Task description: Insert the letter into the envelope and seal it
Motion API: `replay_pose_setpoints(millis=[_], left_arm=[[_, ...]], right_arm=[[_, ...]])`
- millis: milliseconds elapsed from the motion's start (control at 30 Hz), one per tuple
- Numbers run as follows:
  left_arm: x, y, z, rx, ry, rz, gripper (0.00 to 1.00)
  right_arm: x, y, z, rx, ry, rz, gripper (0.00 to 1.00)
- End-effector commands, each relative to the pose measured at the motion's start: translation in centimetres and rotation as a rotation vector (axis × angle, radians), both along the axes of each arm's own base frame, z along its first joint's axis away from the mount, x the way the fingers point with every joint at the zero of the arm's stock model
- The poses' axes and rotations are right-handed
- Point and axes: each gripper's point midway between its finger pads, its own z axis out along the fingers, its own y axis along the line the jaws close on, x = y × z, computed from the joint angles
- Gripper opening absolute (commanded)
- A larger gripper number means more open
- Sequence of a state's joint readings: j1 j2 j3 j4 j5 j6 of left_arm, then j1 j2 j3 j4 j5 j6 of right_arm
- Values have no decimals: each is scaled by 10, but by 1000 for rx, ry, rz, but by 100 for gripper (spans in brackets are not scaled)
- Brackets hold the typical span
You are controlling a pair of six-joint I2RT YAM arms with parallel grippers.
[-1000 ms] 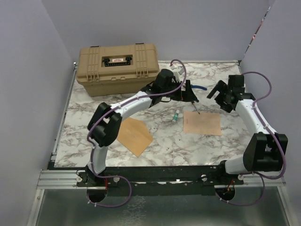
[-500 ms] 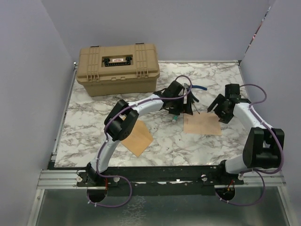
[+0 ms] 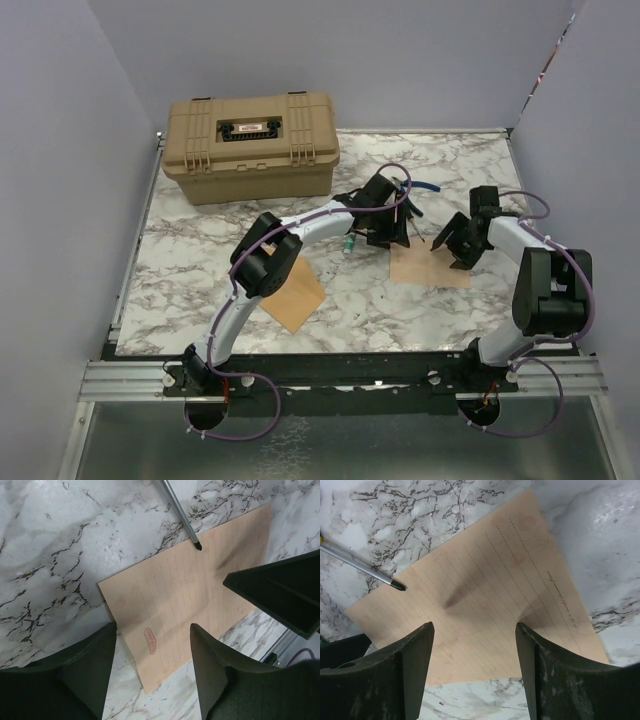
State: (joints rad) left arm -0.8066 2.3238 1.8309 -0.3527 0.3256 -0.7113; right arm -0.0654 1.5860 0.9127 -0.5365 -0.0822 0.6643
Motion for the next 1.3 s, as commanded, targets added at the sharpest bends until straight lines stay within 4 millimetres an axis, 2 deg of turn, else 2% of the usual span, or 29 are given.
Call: replay_pose_setpoints(millis=[0, 200, 400, 567, 667, 800, 933, 1000, 1100, 1267], left_arm=[[-14, 5, -25, 53, 74, -28, 59], [-13, -2, -18, 28, 65, -52, 50], [-5, 5, -15, 23, 74, -23, 50], [-4, 11, -14, 3, 118, -7, 70], [-6, 13, -14, -3, 148, 8, 78], [-1, 25, -15, 19, 152, 61, 78], [6, 53, -22, 76, 166, 182, 76], [11, 61, -18, 83, 132, 215, 79], [10, 57, -13, 46, 116, 195, 82], [-3, 39, -16, 2, 145, 117, 83]], right_arm=[[-5, 11, -14, 69, 25, -6, 69], [-8, 17, -26, 107, 47, -8, 67], [-6, 18, -29, 115, 48, -14, 67], [-8, 19, -33, 120, 62, -24, 67], [-10, 18, -34, 118, 67, -35, 67], [-14, 16, -35, 108, 81, -57, 67], [-19, 10, -35, 75, 87, -98, 67], [-20, 8, -36, 67, 90, -114, 67], [-21, 9, -36, 73, 93, -117, 68], [-19, 12, -35, 88, 90, -98, 67]])
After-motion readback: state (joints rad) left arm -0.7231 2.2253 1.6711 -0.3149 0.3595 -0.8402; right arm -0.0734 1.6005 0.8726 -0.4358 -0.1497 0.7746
